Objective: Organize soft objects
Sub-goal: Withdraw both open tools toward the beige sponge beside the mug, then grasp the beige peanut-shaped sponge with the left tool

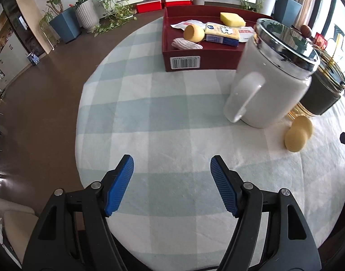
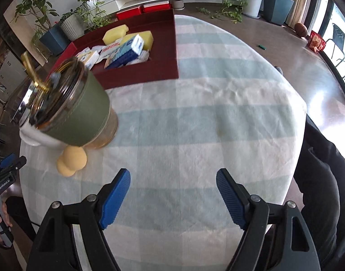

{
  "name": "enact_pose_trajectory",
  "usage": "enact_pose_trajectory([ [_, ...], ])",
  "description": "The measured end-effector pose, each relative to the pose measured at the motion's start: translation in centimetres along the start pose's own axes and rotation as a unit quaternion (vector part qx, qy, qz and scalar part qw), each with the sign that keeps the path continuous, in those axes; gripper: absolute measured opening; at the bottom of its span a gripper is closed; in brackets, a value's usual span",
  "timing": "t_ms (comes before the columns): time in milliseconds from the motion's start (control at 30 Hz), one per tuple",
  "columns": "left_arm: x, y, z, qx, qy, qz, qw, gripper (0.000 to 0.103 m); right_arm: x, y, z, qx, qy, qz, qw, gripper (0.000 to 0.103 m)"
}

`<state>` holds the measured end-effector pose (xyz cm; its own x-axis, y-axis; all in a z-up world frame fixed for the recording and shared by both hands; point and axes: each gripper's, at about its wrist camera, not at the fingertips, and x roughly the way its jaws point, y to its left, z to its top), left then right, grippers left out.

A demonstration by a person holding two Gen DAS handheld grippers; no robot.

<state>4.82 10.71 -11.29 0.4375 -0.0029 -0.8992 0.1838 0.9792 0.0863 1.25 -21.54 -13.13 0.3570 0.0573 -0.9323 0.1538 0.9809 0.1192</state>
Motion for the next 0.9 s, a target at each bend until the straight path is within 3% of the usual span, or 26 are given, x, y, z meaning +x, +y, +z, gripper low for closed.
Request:
enact_pose_trajectory([
  [400,-1.7,-6.2,-1.2,0.043,-0.009,-0.037,0.9983,0.069,-0.6,3.2,-4.2,-0.013,0.014,0.036,0.999,0.081],
  [667,-1.8,-11.1,-0.5,0.101,-0.007,-0.074,0.9921,0.069,-0.8,3.7,-5.1,-0.015,0.017,0.039,0.999,0.081],
  [767,-1.3,-12.8,0.2,0.116,0.002,-0.103,0.988,0.069,-1.0,3.8,-5.5,-0.017,0.019,0.04,0.999,0.081],
  [900,-0.5,-14.4,1.2,0.127,0.004,-0.102,0.9867,0.069,-1.0,3.5,-5.7,-0.012,0.02,0.042,0.999,0.081],
])
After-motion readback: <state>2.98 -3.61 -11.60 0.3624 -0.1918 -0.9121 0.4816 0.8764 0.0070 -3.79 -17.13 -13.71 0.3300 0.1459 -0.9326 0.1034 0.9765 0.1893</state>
